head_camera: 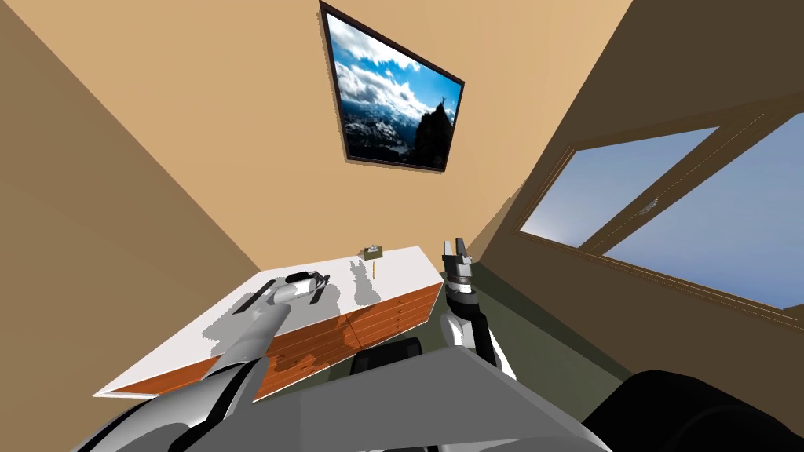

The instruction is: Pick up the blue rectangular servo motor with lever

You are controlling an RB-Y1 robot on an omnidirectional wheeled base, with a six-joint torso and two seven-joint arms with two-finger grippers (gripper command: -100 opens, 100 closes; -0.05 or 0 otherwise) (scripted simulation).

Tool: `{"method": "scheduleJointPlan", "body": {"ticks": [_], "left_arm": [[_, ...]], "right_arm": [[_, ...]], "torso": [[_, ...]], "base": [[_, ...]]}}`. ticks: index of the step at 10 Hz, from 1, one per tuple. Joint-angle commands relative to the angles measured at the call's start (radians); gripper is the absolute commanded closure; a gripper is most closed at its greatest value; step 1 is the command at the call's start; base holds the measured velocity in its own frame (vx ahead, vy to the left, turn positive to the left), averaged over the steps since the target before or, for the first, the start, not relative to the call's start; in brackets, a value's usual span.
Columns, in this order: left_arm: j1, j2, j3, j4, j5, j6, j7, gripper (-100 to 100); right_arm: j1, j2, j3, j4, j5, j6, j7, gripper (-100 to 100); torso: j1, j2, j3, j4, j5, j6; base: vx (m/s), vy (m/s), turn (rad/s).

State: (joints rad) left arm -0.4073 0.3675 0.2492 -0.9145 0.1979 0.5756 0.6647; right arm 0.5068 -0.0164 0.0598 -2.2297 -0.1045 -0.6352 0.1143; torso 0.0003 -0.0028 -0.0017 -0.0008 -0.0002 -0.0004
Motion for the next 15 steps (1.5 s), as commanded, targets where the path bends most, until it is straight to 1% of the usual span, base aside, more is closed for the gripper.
{"method": "scheduleJointPlan", "body": {"ticks": [1, 3, 5, 7, 8, 9, 10, 11, 12, 13, 14, 15], "left_arm": [[-0.017, 0.004, 0.002, 0.038, -0.001, 0.008, 0.003, -100], [-0.037, 0.012, 0.009, 0.091, -0.01, 0.053, 0.015, -100], [-0.052, 0.021, 0.014, 0.13, -0.016, 0.086, 0.025, -100], [-0.062, 0.028, 0.018, 0.157, -0.021, 0.108, 0.031, -100], [-0.058, 0.025, 0.017, 0.143, -0.021, 0.103, 0.031, -100], [-0.059, 0.026, 0.017, 0.146, -0.021, 0.106, 0.031, 0], [-0.048, 0.016, 0.019, 0.159, -0.021, 0.077, 0.024, -100], [-0.046, 0.014, 0.019, 0.162, -0.021, 0.072, 0.022, -100], [-0.037, 0.007, 0.02, 0.173, -0.022, 0.049, 0.017, -100], [-0.044, 0.01, 0.019, 0.172, -0.023, 0.061, 0.022, -100], [-0.043, 0.01, 0.019, 0.173, -0.023, 0.057, 0.02, 100], [-0.043, 0.01, 0.019, 0.173, -0.023, 0.057, 0.021, 100]], "right_arm": [[0.0, 0.0, 0.0, 0.0, 0.0, 0.0, 0.0, 0], [0.0, 0.0, 0.0, 0.0, 0.0, 0.0, 0.0, 0], [0.0, 0.0, 0.0, 0.0, 0.0, 0.0, 0.0, 0], [0.0, 0.0, 0.0, 0.0, 0.0, 0.0, 0.0, 0], [0.0, 0.0, 0.0, 0.0, 0.0, 0.0, 0.0, 0], [0.0, 0.0, 0.0, 0.0, 0.0, 0.0, 0.0, 0], [0.0, 0.0, 0.0, 0.0, 0.0, 0.0, 0.0, 0], [0.0, 0.0, 0.0, 0.0, 0.0, 0.0, 0.0, 0], [0.0, 0.0, 0.0, 0.0, 0.0, 0.0, 0.0, 0], [0.0, 0.0, 0.0, 0.0, 0.0, 0.0, 0.0, 0], [0.0, 0.0, 0.0, 0.0, 0.0, 0.0, 0.0, 0], [0.0, 0.0, 0.0, 0.0, 0.0, 0.0, 0.0, 0]], "torso": [[0.0, 0.0, 0.0, 0.0, 0.0, 0.0], [0.0, 0.0, 0.0, 0.0, 0.0, 0.0], [0.0, 0.0, 0.0, 0.0, 0.0, 0.0], [0.001, 0.0, 0.0, 0.0, 0.0, 0.0], [0.001, 0.001, 0.0, 0.0, 0.0, 0.0], [0.001, 0.002, 0.001, 0.0, 0.0, 0.0], [0.001, 0.002, 0.001, 0.001, 0.0, 0.0], [0.001, 0.001, 0.001, 0.0, 0.0, 0.0], [0.0, 0.002, 0.001, 0.0, 0.0, 0.0], [-0.001, 0.002, 0.001, 0.0, 0.0, 0.0], [0.0, 0.002, 0.001, 0.0, 0.0, 0.0], [0.0, 0.003, 0.001, 0.001, 0.0, 0.0]], "base": [[0.023, -0.005, 0.006], [0.028, -0.006, 0.009], [0.04, -0.014, 0.014], [0.028, 0.004, 0.013], [0.008, 0.003, 0.003], [0.0, 0.0, 0.0], [0.028, 0.003, 0.029], [0.007, -0.015, 0.041], [0.015, -0.02, 0.058], [0.006, -0.01, 0.022], [0.0, 0.0, 0.0], [0.0, 0.0, 0.0]]}}
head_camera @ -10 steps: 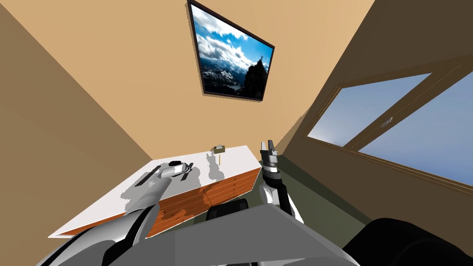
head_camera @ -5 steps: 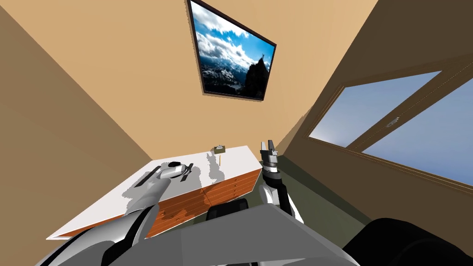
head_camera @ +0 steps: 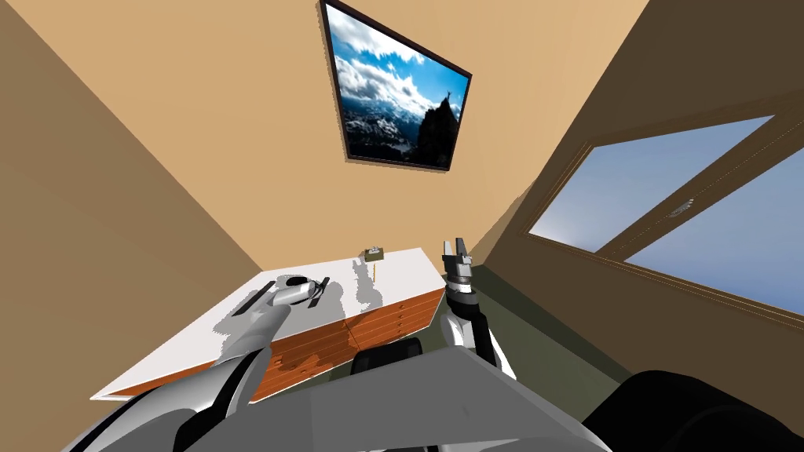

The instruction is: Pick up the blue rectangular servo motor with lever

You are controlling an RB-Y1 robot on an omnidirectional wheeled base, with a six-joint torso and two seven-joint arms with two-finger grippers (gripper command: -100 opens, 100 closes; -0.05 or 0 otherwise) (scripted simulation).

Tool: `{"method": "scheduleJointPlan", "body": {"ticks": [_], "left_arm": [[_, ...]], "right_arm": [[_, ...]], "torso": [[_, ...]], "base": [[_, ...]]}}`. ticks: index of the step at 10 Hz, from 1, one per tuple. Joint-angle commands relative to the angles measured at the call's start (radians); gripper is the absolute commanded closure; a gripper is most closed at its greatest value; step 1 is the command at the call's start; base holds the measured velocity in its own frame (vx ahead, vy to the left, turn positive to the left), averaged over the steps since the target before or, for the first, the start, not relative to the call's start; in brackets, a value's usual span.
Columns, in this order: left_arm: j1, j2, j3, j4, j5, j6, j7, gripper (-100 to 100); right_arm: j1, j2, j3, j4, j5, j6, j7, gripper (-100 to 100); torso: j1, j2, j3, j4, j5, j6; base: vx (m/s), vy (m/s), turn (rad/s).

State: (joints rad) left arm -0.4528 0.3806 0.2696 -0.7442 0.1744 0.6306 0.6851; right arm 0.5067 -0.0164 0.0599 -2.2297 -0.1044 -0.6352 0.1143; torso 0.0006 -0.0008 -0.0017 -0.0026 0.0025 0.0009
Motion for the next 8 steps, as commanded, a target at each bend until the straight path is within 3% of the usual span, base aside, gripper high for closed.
{"method": "scheduleJointPlan", "body": {"ticks": [1, 3, 4, 5, 7, 8], "left_arm": [[0.0, 0.0, 0.0, 0.0, 0.0, 0.0, 0.0, 100], [0.0, 0.0, 0.0, 0.0, 0.0, 0.0, 0.0, 100], [0.0, 0.0, 0.0, 0.0, 0.0, 0.0, 0.0, 0], [-0.004, 0.005, -0.002, -0.014, 0.002, 0.028, 0.005, 100], [-0.001, 0.006, -0.002, -0.031, 0.002, 0.038, 0.008, 100], [-0.002, 0.007, -0.002, -0.033, 0.002, 0.043, 0.008, 0]], "right_arm": [[0.0, 0.0, 0.0, 0.0, 0.0, 0.0, 0.0, 0], [0.0, 0.0, 0.0, 0.0, 0.0, 0.0, 0.0, 0], [0.0, 0.0, 0.0, 0.0, 0.0, 0.0, 0.0, 0], [0.0, 0.0, 0.0, 0.0, 0.0, 0.0, 0.0, 0], [0.0, 0.0, 0.0, 0.0, 0.0, 0.0, 0.0, 0], [0.0, 0.0, 0.0, 0.0, 0.0, 0.0, 0.0, 0]], "torso": [[0.0, 0.0, 0.0, 0.0, 0.0, 0.0], [0.001, -0.002, -0.001, 0.0, 0.0, 0.0], [0.001, -0.002, -0.001, 0.0, 0.0, 0.0], [0.001, -0.002, -0.001, 0.0, 0.0, 0.0], [0.002, -0.001, -0.001, 0.0, 0.0, 0.0], [0.002, -0.001, -0.001, -0.001, 0.001, 0.0]], "base": [[0.0, 0.0, 0.0], [0.0, 0.0, 0.0], [0.0, 0.0, 0.0], [-0.009, 0.021, -0.066], [-0.013, 0.018, -0.046], [0.0, 0.0, 0.0]]}}
